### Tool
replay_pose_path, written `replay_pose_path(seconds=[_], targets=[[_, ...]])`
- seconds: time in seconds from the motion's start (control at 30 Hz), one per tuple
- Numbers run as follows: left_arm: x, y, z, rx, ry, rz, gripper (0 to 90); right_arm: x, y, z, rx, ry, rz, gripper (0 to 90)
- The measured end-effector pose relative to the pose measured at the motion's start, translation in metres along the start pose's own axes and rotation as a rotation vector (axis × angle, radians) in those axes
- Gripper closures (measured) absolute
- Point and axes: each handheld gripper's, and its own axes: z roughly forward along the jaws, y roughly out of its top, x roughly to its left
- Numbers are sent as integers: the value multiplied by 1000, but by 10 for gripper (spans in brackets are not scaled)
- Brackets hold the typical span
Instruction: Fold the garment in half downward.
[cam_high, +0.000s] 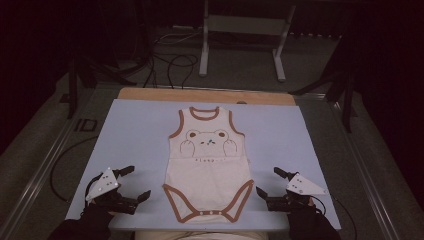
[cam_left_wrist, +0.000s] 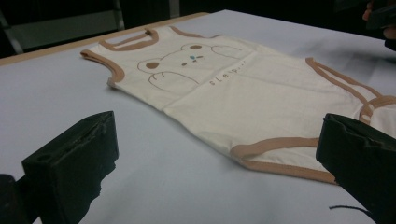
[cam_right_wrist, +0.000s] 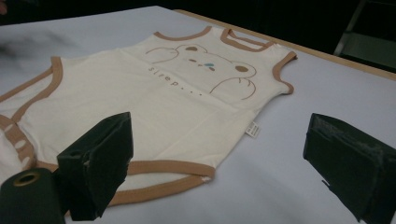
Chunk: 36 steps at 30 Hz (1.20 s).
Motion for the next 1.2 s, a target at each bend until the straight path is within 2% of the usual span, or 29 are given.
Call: replay_pose_path(seconds=[0.2, 0.37, 0.5, 0.6, 0.7, 0.8, 0.9, 1.13, 1.2], targets=[[-2, 1, 1, 6, -4, 4, 0, -1, 1, 0, 20, 38, 26, 83], [-3, 3, 2, 21, -6, 8, 0, -2, 5, -1, 11, 54, 62, 82], [-1, 6, 0, 20, -33, -19, 0, -1, 7, -2, 2, 73, 90, 82], [-2, 9, -1, 12, -48, -35, 0, 2, 11, -3, -20, 77, 84, 82], [-4, 15, -2, 14, -46, -23, 0, 3, 15, -4, -28, 68, 76, 82], [-9, 20, -4, 16, -46, -7, 0, 6, 23, -8, -39, 52, 43, 82], [-11, 25, -5, 17, -49, 3, 0, 5, 30, -8, -37, 49, 37, 83], [-9, 33, -7, 10, -53, -4, 0, 3, 45, -8, -54, 53, 15, 83], [-8, 37, -7, 14, -54, -3, 0, -1, 52, -8, -61, 47, 11, 83]])
